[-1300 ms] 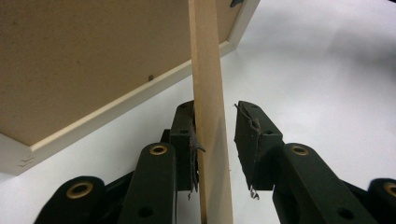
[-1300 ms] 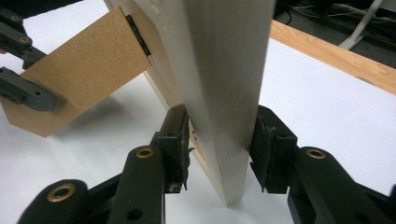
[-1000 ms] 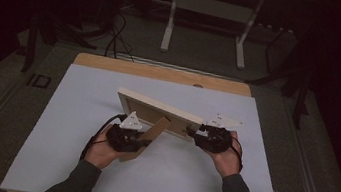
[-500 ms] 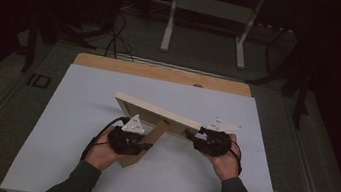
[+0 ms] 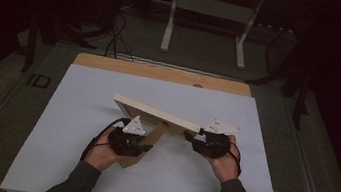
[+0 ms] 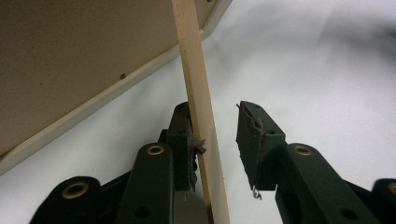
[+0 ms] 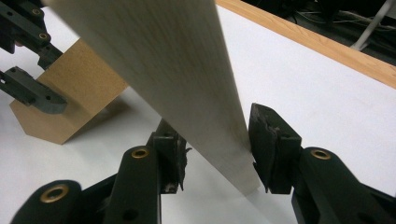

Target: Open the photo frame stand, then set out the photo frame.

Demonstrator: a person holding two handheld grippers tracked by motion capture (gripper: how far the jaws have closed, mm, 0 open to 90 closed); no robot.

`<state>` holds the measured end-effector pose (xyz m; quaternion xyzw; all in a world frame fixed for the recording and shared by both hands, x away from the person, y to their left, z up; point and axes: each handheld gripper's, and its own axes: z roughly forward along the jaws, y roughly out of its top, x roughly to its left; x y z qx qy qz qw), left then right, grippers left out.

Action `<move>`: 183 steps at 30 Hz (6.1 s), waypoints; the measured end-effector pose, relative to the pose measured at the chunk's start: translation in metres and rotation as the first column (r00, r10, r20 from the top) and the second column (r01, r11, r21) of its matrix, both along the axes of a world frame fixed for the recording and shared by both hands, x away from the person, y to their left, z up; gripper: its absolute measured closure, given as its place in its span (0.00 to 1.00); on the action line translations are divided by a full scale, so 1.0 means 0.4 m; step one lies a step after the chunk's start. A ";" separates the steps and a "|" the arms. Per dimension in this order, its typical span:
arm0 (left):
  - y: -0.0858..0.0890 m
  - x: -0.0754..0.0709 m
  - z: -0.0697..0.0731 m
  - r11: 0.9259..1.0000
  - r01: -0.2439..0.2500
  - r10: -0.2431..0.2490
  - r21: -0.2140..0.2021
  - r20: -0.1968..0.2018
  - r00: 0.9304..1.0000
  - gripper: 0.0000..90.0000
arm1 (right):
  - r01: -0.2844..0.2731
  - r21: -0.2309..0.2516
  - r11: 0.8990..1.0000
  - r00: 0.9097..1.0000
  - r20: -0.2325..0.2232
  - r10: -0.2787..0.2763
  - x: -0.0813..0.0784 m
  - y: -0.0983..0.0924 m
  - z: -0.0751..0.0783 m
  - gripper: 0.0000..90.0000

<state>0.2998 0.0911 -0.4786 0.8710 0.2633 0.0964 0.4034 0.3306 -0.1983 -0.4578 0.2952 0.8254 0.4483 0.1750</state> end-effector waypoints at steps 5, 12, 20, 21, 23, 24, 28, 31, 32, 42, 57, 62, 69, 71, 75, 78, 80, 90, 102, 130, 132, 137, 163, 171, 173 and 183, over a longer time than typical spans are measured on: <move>0.006 0.000 0.004 1.000 -0.007 0.007 -0.007 0.004 1.000 0.72 | 0.000 0.001 1.000 1.000 -0.009 0.000 0.002 0.000 0.000 0.63; 0.016 0.002 0.009 1.000 -0.019 0.019 -0.021 0.008 1.000 0.71 | 0.002 -0.003 1.000 1.000 -0.018 -0.003 0.003 0.000 -0.003 0.60; 0.025 0.002 0.015 0.999 -0.027 0.028 -0.035 0.016 0.999 0.70 | -0.002 -0.007 1.000 1.000 -0.024 0.002 0.004 -0.001 -0.006 0.58; 0.026 0.002 0.016 0.999 -0.030 0.031 -0.036 0.016 0.999 0.70 | -0.002 -0.006 1.000 1.000 -0.025 0.002 0.004 -0.002 -0.007 0.58; 0.028 0.003 0.017 0.998 -0.036 0.037 -0.043 0.021 0.999 0.70 | -0.003 -0.008 1.000 1.000 -0.025 0.003 0.005 -0.002 -0.008 0.58; 0.030 0.003 0.018 0.998 -0.039 0.040 -0.044 0.022 0.999 0.70 | -0.005 -0.007 1.000 1.000 -0.028 0.005 0.006 -0.002 -0.008 0.58; 0.034 0.004 0.020 0.998 -0.045 0.046 -0.049 0.024 0.999 0.69 | -0.007 -0.011 1.000 0.999 -0.033 0.006 0.008 -0.001 -0.010 0.57; 0.036 0.004 0.021 0.998 -0.043 0.044 -0.056 0.022 0.999 0.69 | -0.003 -0.013 1.000 0.999 -0.034 0.003 0.007 0.001 -0.009 0.57; 0.036 0.004 0.021 0.997 -0.044 0.046 -0.059 0.023 0.999 0.69 | -0.004 -0.013 1.000 0.999 -0.033 0.003 0.007 0.001 -0.009 0.57; 0.041 0.004 0.024 0.996 -0.051 0.053 -0.072 0.027 0.998 0.69 | -0.004 -0.014 1.000 0.999 -0.036 0.003 0.008 -0.002 -0.009 0.56; 0.073 0.009 0.039 0.983 -0.112 0.115 -0.149 0.016 0.993 0.70 | 0.010 -0.026 1.000 0.998 -0.067 -0.011 0.009 -0.015 -0.026 0.44; 0.083 0.010 0.042 0.978 -0.124 0.127 -0.171 0.007 0.992 0.70 | 0.013 -0.032 0.999 0.997 -0.079 -0.015 0.009 -0.025 -0.036 0.42; 0.100 0.011 0.051 0.965 -0.164 0.167 -0.204 -0.001 0.986 0.70 | 0.018 -0.045 0.999 0.995 -0.101 -0.022 0.007 -0.046 -0.046 0.42; 0.104 0.011 0.053 0.960 -0.177 0.181 -0.215 0.000 0.983 0.70 | 0.023 -0.051 0.998 0.993 -0.112 -0.028 0.008 -0.056 -0.047 0.43; 0.112 0.012 0.058 0.954 -0.200 0.206 -0.223 0.006 0.978 0.69 | 0.019 -0.066 0.998 0.991 -0.132 -0.028 0.010 -0.076 -0.049 0.48; 0.114 0.011 0.061 0.949 -0.220 0.229 -0.227 0.011 0.973 0.69 | 0.026 -0.073 0.997 0.990 -0.136 -0.035 0.012 -0.089 -0.048 0.53; 0.114 0.009 0.063 0.946 -0.231 0.241 -0.226 0.017 0.970 0.70 | 0.029 -0.070 0.997 0.990 -0.138 -0.038 0.012 -0.097 -0.045 0.57; 0.115 -0.001 0.067 0.934 -0.280 0.290 -0.224 0.014 0.957 0.78 | 0.112 -0.031 0.993 0.985 -0.130 -0.115 0.024 -0.111 -0.020 0.81; 0.117 0.000 0.071 0.904 -0.361 0.375 -0.230 0.018 0.927 1.00 | 0.135 0.065 0.989 0.989 -0.073 -0.130 0.017 -0.083 0.007 1.00; 0.076 0.032 0.090 0.892 -0.390 0.407 -0.228 0.027 0.913 1.00 | 0.095 0.126 0.988 0.993 -0.082 -0.085 0.027 -0.056 0.021 1.00; 0.075 0.032 0.090 0.892 -0.389 0.405 -0.230 0.027 0.914 1.00 | 0.092 0.129 0.987 0.993 -0.082 -0.082 0.029 -0.056 0.022 1.00; 0.071 0.032 0.091 0.896 -0.382 0.398 -0.226 0.027 0.917 1.00 | 0.085 0.142 0.986 0.993 -0.089 -0.073 0.035 -0.053 0.024 1.00; 0.000 0.030 0.112 0.926 -0.322 0.340 -0.196 0.062 0.938 0.99 | 0.035 0.117 0.993 0.996 -0.083 -0.025 0.024 -0.036 0.029 1.00; -0.027 0.027 0.114 0.936 -0.292 0.308 -0.199 0.055 0.950 0.99 | 0.031 0.116 0.993 0.996 -0.082 -0.021 0.017 -0.033 0.028 1.00; -0.032 0.026 0.114 0.938 -0.287 0.303 -0.195 0.057 0.951 0.99 | 0.029 0.115 0.993 0.997 -0.081 -0.019 0.016 -0.033 0.028 1.00; -0.058 0.025 0.110 0.947 -0.269 0.283 -0.177 0.059 0.957 0.99 | 0.020 0.106 0.994 0.997 -0.080 -0.011 0.012 -0.030 0.029 1.00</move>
